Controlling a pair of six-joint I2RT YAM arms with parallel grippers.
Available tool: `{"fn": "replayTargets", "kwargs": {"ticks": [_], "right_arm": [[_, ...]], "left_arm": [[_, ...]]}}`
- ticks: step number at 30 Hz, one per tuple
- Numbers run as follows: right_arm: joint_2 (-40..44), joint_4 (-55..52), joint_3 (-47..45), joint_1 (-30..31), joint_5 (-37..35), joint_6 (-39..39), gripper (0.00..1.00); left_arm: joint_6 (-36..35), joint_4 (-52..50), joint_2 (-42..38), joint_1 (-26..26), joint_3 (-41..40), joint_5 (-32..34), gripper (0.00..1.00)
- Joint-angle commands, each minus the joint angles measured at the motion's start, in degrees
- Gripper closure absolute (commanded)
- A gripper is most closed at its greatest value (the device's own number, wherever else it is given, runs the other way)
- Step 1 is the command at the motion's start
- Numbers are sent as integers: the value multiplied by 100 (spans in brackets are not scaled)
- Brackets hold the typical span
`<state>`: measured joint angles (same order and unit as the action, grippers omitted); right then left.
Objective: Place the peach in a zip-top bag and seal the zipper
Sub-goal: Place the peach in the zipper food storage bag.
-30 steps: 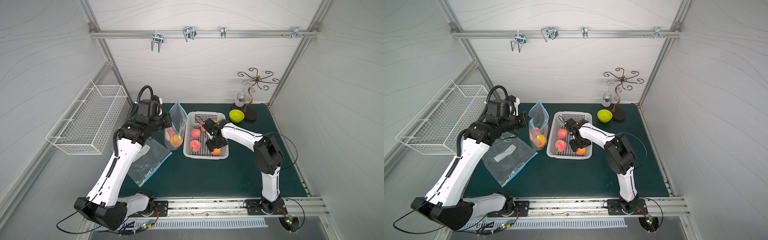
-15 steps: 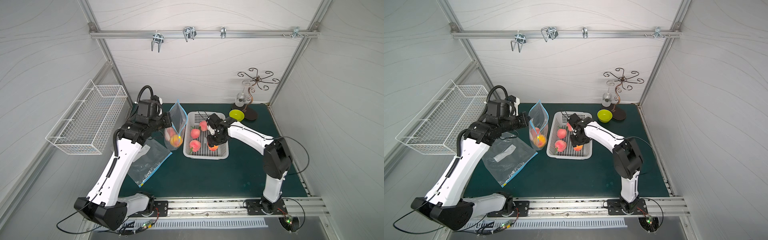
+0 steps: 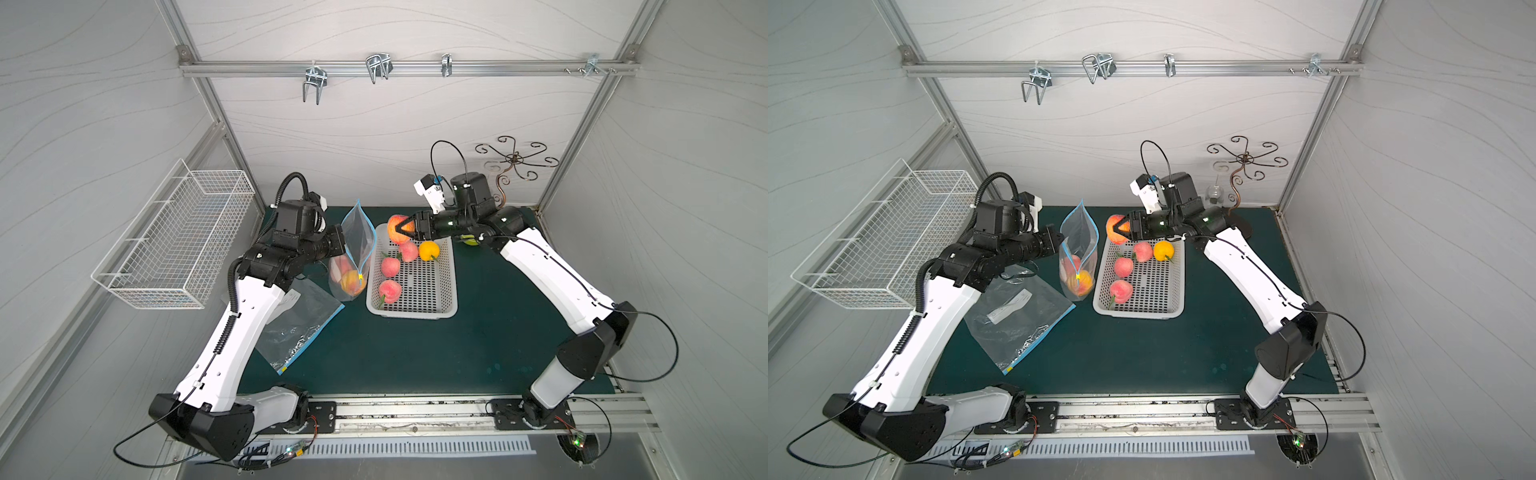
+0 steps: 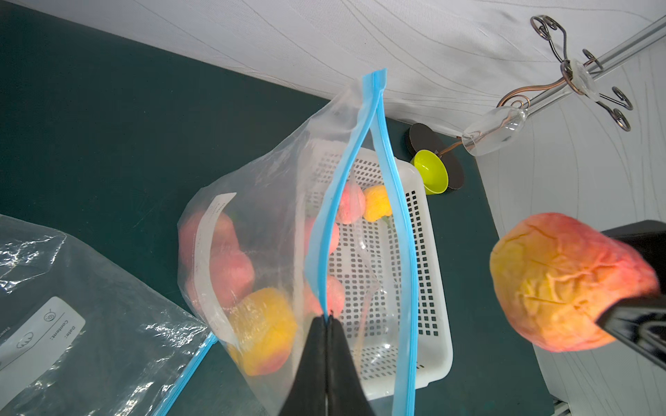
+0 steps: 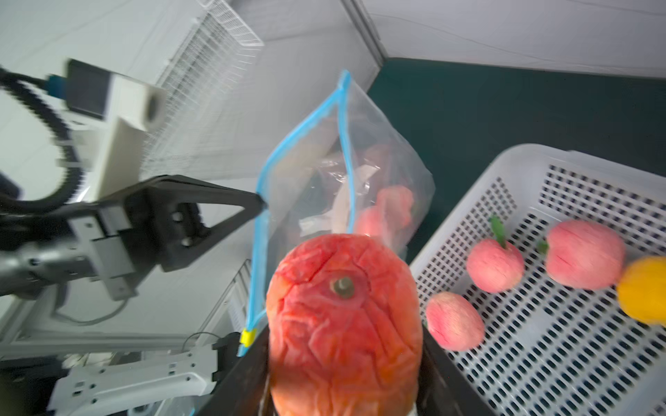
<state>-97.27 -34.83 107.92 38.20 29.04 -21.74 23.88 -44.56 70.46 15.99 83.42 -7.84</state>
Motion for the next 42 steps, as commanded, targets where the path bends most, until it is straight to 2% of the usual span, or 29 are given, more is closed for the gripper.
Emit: {"fn": "replayTargets", "kwargs": {"ticks": [1, 9, 13, 15, 18, 21, 29, 33, 42], "right_arm": [[-486, 164, 630, 249, 494, -155, 45], [-1915, -889, 2601, 739, -530, -92, 46], [-2327, -1343, 3123, 812, -1319, -92, 46], [-2393, -1335, 3126, 819, -1391, -89, 43], [-2485, -1343, 3191, 829, -1451, -39, 32], [-2548, -1425, 3368, 830, -1436, 61, 26], [-2116, -1219, 3420, 822, -1251, 285, 24], [-1520, -1175, 2878, 834, -1344, 529, 24], [470, 5, -158, 996, -1550, 1191, 26]], "left_arm": [[46, 291, -125, -26, 25, -111, 100], [108, 314, -218, -26, -19, -204, 100], [118, 294, -247, -26, -11, -206, 100], [119, 289, -245, -26, -14, -216, 100], [133, 296, -245, -26, -18, -222, 100], [153, 322, -251, -24, -5, -208, 100], [294, 458, -185, -26, -18, -24, 100], [537, 676, -153, -26, -45, 226, 100], [1232, 1359, -122, -26, -216, 867, 100]]}}
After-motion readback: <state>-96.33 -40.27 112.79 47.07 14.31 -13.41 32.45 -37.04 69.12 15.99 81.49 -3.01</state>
